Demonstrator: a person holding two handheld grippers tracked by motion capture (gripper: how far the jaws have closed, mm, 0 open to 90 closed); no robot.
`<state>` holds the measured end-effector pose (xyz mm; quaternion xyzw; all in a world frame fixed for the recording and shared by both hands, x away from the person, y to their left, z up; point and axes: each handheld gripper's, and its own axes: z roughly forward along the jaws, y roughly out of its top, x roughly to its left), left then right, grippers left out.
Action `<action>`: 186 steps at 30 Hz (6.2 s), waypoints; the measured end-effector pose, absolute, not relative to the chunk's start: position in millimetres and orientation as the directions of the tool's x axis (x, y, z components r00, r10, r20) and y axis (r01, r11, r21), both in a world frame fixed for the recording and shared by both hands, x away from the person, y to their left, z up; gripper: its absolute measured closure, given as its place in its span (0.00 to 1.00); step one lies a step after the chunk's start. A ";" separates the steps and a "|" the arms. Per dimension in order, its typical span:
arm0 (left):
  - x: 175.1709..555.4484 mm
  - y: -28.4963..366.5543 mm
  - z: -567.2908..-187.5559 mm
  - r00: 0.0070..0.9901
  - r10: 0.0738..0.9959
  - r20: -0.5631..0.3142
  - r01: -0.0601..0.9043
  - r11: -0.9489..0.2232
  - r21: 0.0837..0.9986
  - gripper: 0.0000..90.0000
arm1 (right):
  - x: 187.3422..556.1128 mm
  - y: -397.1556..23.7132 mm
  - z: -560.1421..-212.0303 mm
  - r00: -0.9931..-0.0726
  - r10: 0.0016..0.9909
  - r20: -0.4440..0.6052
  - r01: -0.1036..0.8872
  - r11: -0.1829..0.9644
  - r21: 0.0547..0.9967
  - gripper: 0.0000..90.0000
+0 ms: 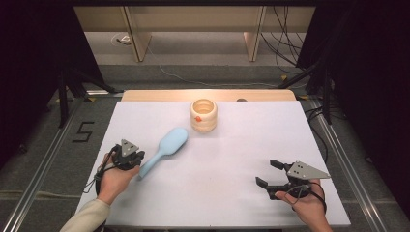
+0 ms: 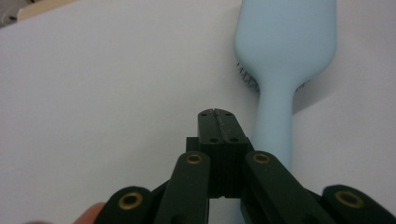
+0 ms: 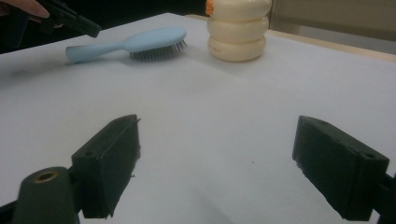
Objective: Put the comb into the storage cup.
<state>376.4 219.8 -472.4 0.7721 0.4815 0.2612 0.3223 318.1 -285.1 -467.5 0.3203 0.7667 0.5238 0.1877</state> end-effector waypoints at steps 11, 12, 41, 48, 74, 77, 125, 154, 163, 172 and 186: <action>389.2 221.9 -479.8 0.412 0.904 0.117 0.643 -0.380 0.665 1.00 | 318.3 -284.9 -468.2 -0.725 0.687 0.051 0.298 0.247 0.922 0.18; 389.9 222.0 -480.9 0.415 0.903 0.113 0.653 -0.382 0.653 1.00 | 318.2 -284.9 -468.2 -0.724 0.687 0.054 0.301 0.245 0.921 0.18; 389.5 213.5 -483.0 0.484 0.871 0.090 0.706 -0.449 0.548 1.00 | 318.9 -286.2 -469.4 -0.722 0.687 0.084 0.323 0.228 0.919 0.18; 385.4 208.6 -481.9 0.516 0.852 0.088 0.698 -0.478 0.533 1.00 | 318.8 -286.1 -469.2 -0.719 0.690 0.083 0.325 0.229 0.917 0.18; 373.3 179.6 -478.4 0.597 0.800 0.066 0.673 -0.544 0.501 1.00 | 318.5 -286.0 -469.1 -0.716 0.686 0.132 0.349 0.188 0.918 0.19; 372.5 177.3 -478.3 0.603 0.795 0.072 0.667 -0.551 0.501 1.00 | 318.4 -286.0 -468.9 -0.716 0.685 0.132 0.349 0.188 0.918 0.19; 371.7 173.0 -446.6 0.412 0.911 0.032 0.697 -0.337 0.632 0.14 | 318.3 -286.3 -469.0 -0.712 0.688 0.142 0.353 0.176 0.919 0.19; 409.3 133.9 -456.6 0.321 0.947 -0.032 0.823 -0.262 0.504 0.10 | 318.5 -287.1 -468.8 -0.710 0.690 0.138 0.349 0.174 0.921 0.19; 416.8 132.8 -462.6 0.294 0.954 -0.057 0.851 -0.234 0.471 0.15 | 318.2 -286.9 -468.5 -0.709 0.691 0.142 0.352 0.172 0.920 0.19; 421.9 133.8 -468.0 0.272 0.960 -0.068 0.866 -0.214 0.453 0.17 | 318.3 -287.0 -468.6 -0.708 0.692 0.142 0.353 0.172 0.920 0.19; 430.3 138.0 -467.1 0.279 0.957 -0.075 0.879 -0.223 0.420 0.31 | 318.6 -287.2 -468.7 -0.707 0.693 0.139 0.350 0.173 0.921 0.19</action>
